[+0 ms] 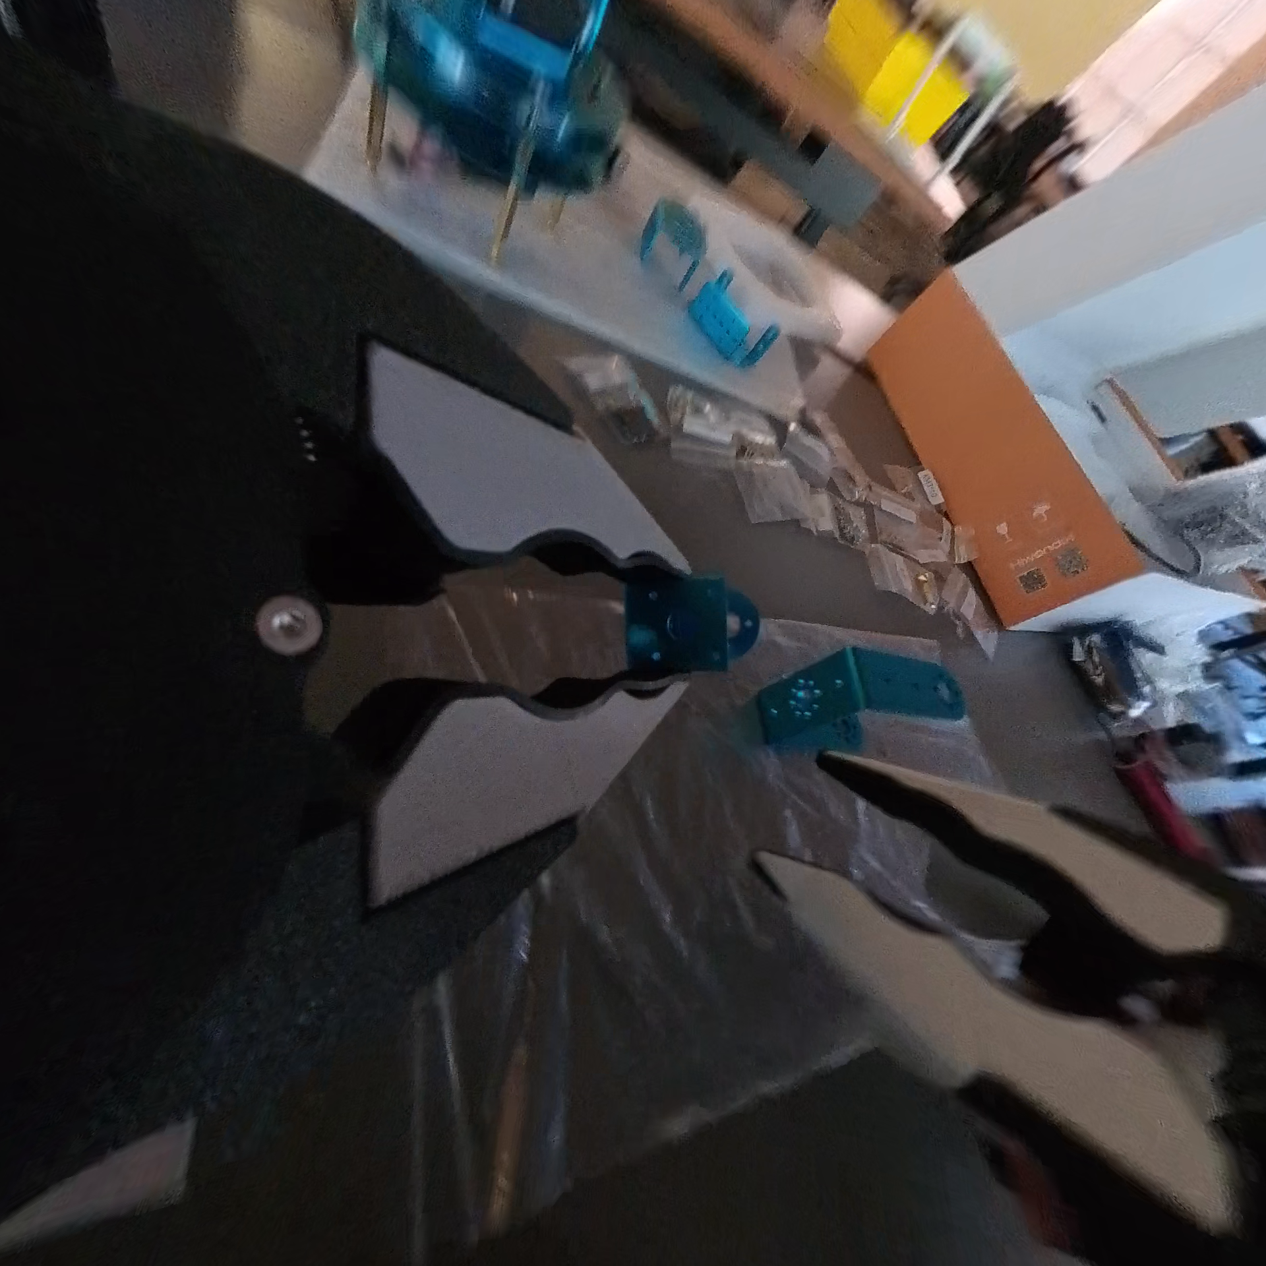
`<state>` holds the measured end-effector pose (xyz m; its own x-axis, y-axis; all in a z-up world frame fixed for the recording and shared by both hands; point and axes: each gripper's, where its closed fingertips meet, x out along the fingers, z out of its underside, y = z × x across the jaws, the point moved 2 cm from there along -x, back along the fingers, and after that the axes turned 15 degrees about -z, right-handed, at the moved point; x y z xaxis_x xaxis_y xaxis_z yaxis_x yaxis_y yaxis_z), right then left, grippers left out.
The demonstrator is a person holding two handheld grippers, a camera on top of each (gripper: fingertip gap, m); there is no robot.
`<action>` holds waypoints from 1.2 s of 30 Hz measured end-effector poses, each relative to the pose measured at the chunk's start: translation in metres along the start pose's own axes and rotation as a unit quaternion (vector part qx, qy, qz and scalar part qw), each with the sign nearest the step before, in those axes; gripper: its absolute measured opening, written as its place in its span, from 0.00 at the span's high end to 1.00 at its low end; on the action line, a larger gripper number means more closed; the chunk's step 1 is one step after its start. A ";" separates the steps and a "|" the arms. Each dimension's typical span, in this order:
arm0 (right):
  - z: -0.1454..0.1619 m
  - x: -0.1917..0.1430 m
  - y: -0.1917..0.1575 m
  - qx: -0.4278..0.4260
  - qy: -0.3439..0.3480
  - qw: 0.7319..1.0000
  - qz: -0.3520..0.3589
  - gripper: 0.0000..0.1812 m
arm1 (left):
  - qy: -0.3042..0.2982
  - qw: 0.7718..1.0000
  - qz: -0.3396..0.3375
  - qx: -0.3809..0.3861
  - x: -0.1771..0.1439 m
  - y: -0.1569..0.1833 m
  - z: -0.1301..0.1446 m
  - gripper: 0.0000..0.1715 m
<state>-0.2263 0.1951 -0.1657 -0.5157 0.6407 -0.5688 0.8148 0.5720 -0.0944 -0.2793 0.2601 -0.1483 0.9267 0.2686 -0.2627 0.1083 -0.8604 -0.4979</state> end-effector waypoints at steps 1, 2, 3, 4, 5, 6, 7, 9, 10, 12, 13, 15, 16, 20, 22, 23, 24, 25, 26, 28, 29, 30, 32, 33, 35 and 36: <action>0.006 0.001 0.005 0.007 -0.014 1.000 0.009 0.78 | 0.012 0.997 -0.015 0.069 -0.001 0.001 0.002 0.86; 0.011 0.003 0.010 0.010 -0.027 0.999 0.019 0.78 | 0.028 0.989 -0.023 0.142 -0.004 0.007 0.003 0.86; 0.015 0.006 0.010 0.013 -0.037 0.999 0.017 0.79 | 0.042 0.978 -0.028 0.203 -0.006 0.013 0.003 0.86; 0.017 0.008 0.009 0.016 -0.043 0.999 0.015 0.79 | 0.049 0.965 -0.037 0.253 -0.007 0.018 0.004 0.86; 0.018 0.010 0.009 0.019 -0.046 0.999 0.016 0.79 | 0.050 0.954 -0.047 0.291 -0.007 0.021 0.006 0.86; 0.019 0.012 0.009 0.020 -0.051 0.998 0.018 0.81 | 0.050 0.944 -0.054 0.323 -0.007 0.022 0.009 0.86; 0.019 0.014 0.009 0.020 -0.057 0.998 0.020 0.82 | 0.054 0.932 -0.065 0.353 -0.008 0.023 0.010 0.86; 0.019 0.016 0.011 0.014 -0.066 0.997 0.031 0.83 | 0.067 0.904 -0.089 0.412 -0.009 0.022 0.009 0.86; 0.017 0.017 0.011 0.012 -0.067 0.997 0.032 0.83 | 0.068 0.893 -0.102 0.433 -0.009 0.019 0.008 0.86; 0.014 0.021 0.008 0.020 -0.061 0.998 0.019 0.84 | 0.073 0.871 -0.130 0.469 -0.010 0.013 0.006 0.86; 0.012 0.023 0.006 0.028 -0.058 0.998 0.011 0.84 | 0.074 0.849 -0.143 0.504 -0.010 0.010 0.007 0.86; 0.011 0.025 0.003 0.043 -0.053 0.998 -0.005 0.84 | 0.082 0.816 -0.163 0.548 -0.011 0.005 0.008 0.86; 0.011 0.026 0.003 0.049 -0.049 0.998 -0.010 0.84 | 0.087 0.809 -0.165 0.558 -0.012 0.004 0.009 0.86; 0.010 0.024 0.009 0.064 -0.041 0.997 -0.006 0.86 | 0.111 0.783 -0.184 0.584 -0.015 0.003 0.004 0.86; 0.008 0.024 0.011 0.065 -0.037 0.997 -0.003 0.86 | 0.132 0.773 -0.188 0.592 -0.017 0.006 -0.002 0.86; 0.008 0.024 0.012 0.063 -0.038 0.997 -0.003 0.87 | 0.139 0.770 -0.187 0.594 -0.017 0.008 -0.003 0.86; 0.007 0.025 0.013 0.061 -0.039 0.997 -0.002 0.88 | 0.141 0.780 -0.187 0.581 -0.017 0.008 -0.002 0.86; 0.007 0.025 0.013 0.057 -0.042 0.997 -0.003 0.88 | 0.134 0.806 -0.184 0.547 -0.016 0.007 -0.001 0.86; 0.006 0.025 0.013 0.052 -0.041 0.998 -0.004 0.89 | 0.122 0.834 -0.187 0.505 -0.014 0.003 0.000 0.86; 0.006 0.026 0.017 0.046 -0.046 0.998 -0.002 0.91 | 0.095 0.882 -0.194 0.418 -0.012 -0.010 0.000 0.86; 0.006 0.028 0.018 0.042 -0.052 0.998 -0.004 0.91 | 0.081 0.908 -0.185 0.367 -0.011 -0.015 0.000 0.87; 0.005 0.030 0.018 0.037 -0.054 0.998 -0.006 0.91 | 0.068 0.931 -0.170 0.315 -0.010 -0.018 0.000 0.86; 0.004 0.036 0.024 0.028 -0.062 0.998 0.006 0.91 | 0.058 0.955 -0.162 0.240 -0.009 -0.027 -0.002 0.86; 0.004 0.038 0.027 0.021 -0.069 0.997 0.015 0.91 | 0.058 0.961 -0.160 0.218 -0.009 -0.031 -0.001 0.86; 0.004 0.043 0.032 0.013 -0.080 0.996 0.025 0.92 | 0.040 0.969 -0.153 0.188 -0.006 -0.036 0.009 0.86; 0.006 0.046 0.034 0.016 -0.086 0.996 0.029 0.93 | 0.030 0.971 -0.151 0.182 -0.004 -0.038 0.015 0.86</action>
<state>-0.2203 0.2409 -0.1996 -0.4175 0.5738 -0.7046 0.8512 0.5184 -0.0822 -0.2930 0.2980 -0.1409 0.8929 0.4499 -0.0167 0.2538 -0.5337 -0.8067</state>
